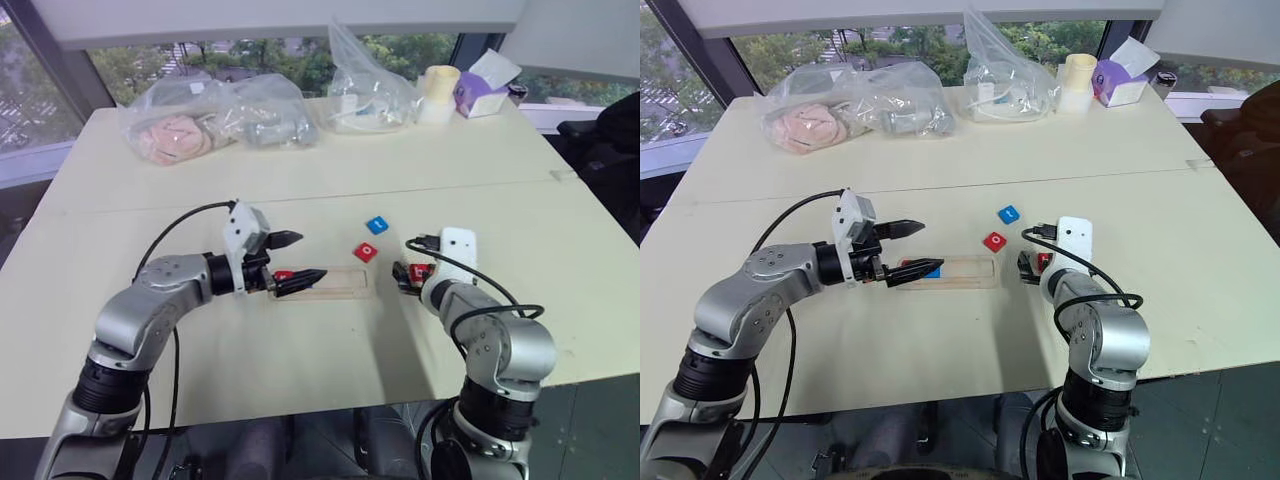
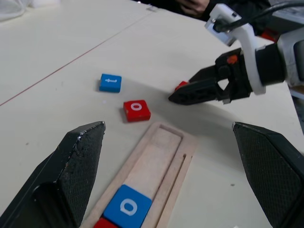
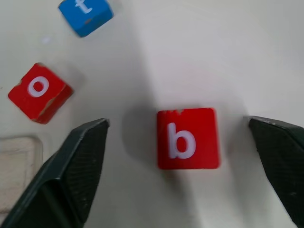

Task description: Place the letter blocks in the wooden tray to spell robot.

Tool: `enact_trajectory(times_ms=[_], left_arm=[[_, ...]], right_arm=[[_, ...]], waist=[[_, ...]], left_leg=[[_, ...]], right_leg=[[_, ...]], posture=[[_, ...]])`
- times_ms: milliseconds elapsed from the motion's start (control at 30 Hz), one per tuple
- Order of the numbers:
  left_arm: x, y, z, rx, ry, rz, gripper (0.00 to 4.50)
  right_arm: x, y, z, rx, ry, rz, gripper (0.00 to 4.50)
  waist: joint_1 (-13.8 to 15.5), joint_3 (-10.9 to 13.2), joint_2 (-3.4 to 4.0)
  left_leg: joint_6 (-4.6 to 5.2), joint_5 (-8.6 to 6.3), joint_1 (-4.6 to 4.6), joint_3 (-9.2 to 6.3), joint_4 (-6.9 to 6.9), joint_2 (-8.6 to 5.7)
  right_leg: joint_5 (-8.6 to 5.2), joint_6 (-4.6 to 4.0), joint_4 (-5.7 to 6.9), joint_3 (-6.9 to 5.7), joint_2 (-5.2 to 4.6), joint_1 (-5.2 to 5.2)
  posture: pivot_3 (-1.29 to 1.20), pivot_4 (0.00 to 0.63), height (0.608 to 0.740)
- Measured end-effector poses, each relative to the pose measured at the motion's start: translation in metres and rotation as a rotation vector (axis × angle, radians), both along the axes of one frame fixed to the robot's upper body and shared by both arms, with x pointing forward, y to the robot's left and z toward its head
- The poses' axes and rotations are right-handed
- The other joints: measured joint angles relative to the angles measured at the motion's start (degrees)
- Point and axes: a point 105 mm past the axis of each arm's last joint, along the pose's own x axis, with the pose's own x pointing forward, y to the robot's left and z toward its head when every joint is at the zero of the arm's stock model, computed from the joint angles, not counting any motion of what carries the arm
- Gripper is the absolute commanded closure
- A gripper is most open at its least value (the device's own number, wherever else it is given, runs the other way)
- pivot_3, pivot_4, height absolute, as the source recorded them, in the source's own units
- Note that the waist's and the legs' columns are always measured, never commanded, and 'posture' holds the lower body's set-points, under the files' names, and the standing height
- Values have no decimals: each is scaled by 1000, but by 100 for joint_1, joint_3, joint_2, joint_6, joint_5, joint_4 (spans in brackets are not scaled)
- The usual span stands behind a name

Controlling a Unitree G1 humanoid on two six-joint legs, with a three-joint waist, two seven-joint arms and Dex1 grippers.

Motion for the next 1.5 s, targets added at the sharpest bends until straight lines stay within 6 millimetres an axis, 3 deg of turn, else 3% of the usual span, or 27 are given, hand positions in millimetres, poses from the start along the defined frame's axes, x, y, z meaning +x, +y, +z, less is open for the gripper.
enact_trajectory(times_ms=[133, 233, 333, 500, 667, 933, 1033, 1200, 1400, 1500], left_arm=[[-4, 11, 1, 42, 8, -24, 0], [-18, 15, 2, 102, 12, -106, 0], [-44, 23, -6, 266, 64, -254, 0], [-55, 17, 1, 310, 41, -352, 0], [-56, 21, 0, 324, 66, -321, 0], [-66, 37, -6, 321, 139, -235, 0], [-65, 39, -4, 335, 128, -222, 0], [-67, 40, -7, 335, 145, -215, 0], [-63, 54, -8, 376, 128, -163, 0], [-54, 85, -18, 472, 161, -81, 0]], right_arm=[[12, -17, 48, -80, -234, 143, 30], [8, -16, 67, -164, -342, 376, 30], [-10, -20, 48, -269, -273, 748, 30], [-18, -36, 14, -298, -130, 1076, 30], [-6, -50, -14, -358, -65, 1193, 30], [24, -49, -13, -448, -167, 1246, 30], [24, -48, -14, -455, -167, 1291, 866], [22, -46, -16, -452, -169, 1348, 3337], [29, -36, -14, -381, -165, 1312, 3356], [31, -2, 2, -311, -207, 1344, 3356]], waist=[[-2, 1, 0], [-5, 2, -2], [-3, 4, -4], [-14, 10, -15], [-34, 13, -16], [1, 15, -23], [3, 15, -25], [-1, 15, -25], [-37, 15, -25], [-87, 20, -16]], left_leg=[[0, 0, -1, 2, -1, 0], [1, -1, -1, 5, -11, 1], [10, -7, -2, 18, -14, 1], [10, -7, 5, 27, 5, 10], [10, -7, 7, 30, -4, 12], [7, -6, 35, 27, 5, 12], [6, -6, 39, 27, 4, 12], [6, -6, 42, 27, 2, 12], [6, -6, 56, 31, -6, 13], [7, -6, 52, 34, -22, 22]], right_leg=[[-1, 1, -7, -1, 0, 2], [-3, 2, -19, -1, 0, 2], [-7, 6, -32, 3, -4, 6], [-9, 14, -31, 4, -6, 15], [3, -5, -29, 5, -4, 10], [4, -5, -24, 7, -2, 42], [4, -6, -26, 7, -3, 47], [5, -6, -25, 9, -3, 47], [4, -7, -22, 14, -2, 49], [2, -13, -3, 26, 3, 21]], posture=[[0, 150, 740], [0, 150, 740], [0, 150, 740], [0, 150, 740], [0, 150, 740], [0, 150, 740], [0, 150, 740], [0, 150, 740], [0, 150, 740], [0, 150, 740]])
